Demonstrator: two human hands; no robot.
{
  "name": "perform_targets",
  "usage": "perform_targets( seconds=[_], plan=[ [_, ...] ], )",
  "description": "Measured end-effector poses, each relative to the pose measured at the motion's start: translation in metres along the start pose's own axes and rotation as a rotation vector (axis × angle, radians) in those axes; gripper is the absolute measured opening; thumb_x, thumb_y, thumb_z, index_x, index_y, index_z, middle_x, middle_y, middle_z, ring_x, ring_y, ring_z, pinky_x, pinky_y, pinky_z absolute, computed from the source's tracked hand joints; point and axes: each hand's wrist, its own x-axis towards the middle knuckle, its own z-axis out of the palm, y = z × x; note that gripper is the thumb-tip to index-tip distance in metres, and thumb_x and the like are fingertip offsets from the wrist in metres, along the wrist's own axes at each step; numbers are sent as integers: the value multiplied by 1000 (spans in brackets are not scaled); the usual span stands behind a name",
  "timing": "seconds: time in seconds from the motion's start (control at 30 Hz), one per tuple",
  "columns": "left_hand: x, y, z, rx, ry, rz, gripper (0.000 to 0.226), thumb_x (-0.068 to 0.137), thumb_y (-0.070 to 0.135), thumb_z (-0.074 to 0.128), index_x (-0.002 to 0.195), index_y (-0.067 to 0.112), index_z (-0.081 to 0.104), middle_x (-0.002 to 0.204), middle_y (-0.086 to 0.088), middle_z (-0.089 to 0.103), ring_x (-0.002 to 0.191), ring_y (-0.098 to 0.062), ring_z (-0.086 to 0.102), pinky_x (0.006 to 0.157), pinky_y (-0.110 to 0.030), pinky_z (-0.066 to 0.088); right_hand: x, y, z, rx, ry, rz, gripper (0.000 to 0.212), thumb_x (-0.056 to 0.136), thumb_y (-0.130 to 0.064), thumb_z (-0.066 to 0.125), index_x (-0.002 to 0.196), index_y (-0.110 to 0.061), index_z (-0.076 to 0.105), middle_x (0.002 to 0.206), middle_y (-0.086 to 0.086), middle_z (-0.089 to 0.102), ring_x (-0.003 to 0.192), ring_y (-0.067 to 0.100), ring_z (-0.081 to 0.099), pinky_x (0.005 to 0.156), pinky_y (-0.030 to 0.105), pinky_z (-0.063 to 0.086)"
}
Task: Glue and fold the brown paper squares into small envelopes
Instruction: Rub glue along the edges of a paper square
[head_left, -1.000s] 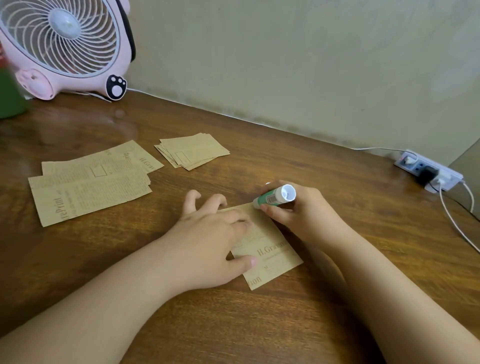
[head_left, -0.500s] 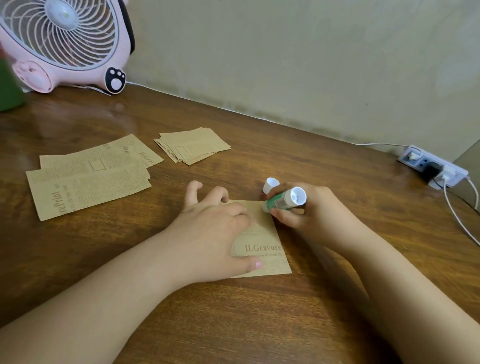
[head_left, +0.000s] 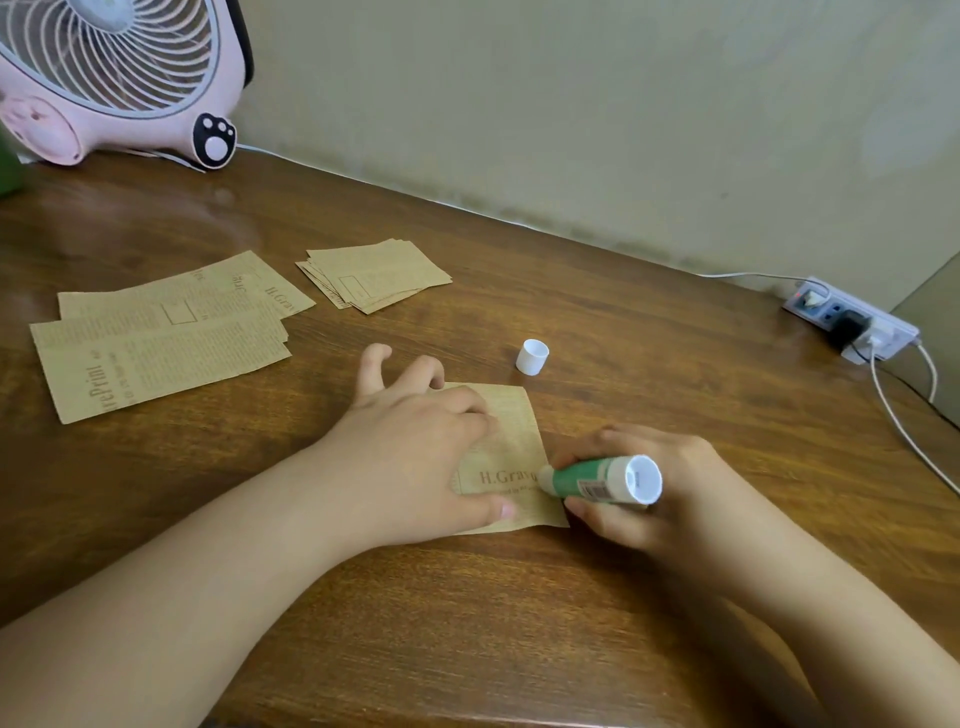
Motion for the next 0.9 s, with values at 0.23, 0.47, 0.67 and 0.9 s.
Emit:
perform_targets(
  seconds=[0.23, 0.47, 0.67, 0.9],
  plan=[
    [-2, 1, -1, -24, 13, -14, 82, 73, 85, 27, 139, 38, 40, 138, 29, 32, 122, -9, 19, 107, -51, -10, -18, -6, -3, 25, 6, -16, 22, 77, -37, 69, 98, -35, 65, 95, -18, 65, 82, 0, 62, 70, 7, 44],
    [-8, 24, -3, 83, 132, -13, 81, 82, 62, 0, 117, 23, 61, 105, 15, 40, 114, -14, 28, 104, -49, -5, -20, 0, -4, 166, 243, 199, 18, 78, -21, 74, 90, -33, 67, 88, -26, 68, 81, -6, 63, 64, 4, 43],
    [-8, 37, -8, 162, 124, -35, 66, 89, 68, 28, 114, 15, 60, 103, 4, 47, 109, -20, 31, 99, -46, 4, 1, 3, -4, 127, 240, 243, 13, 81, -24, 71, 86, -35, 65, 89, -31, 64, 83, -7, 62, 64, 8, 46],
    [7, 34, -6, 69, 84, 17, 51, 88, 63, 35, 115, 24, 55, 92, 9, 30, 101, -18, 30, 94, -44, 11, 26, 17, -3, 48, 165, 219, 5, 82, -23, 70, 86, -25, 69, 82, -17, 68, 79, -2, 62, 64, 9, 44]
  ],
)
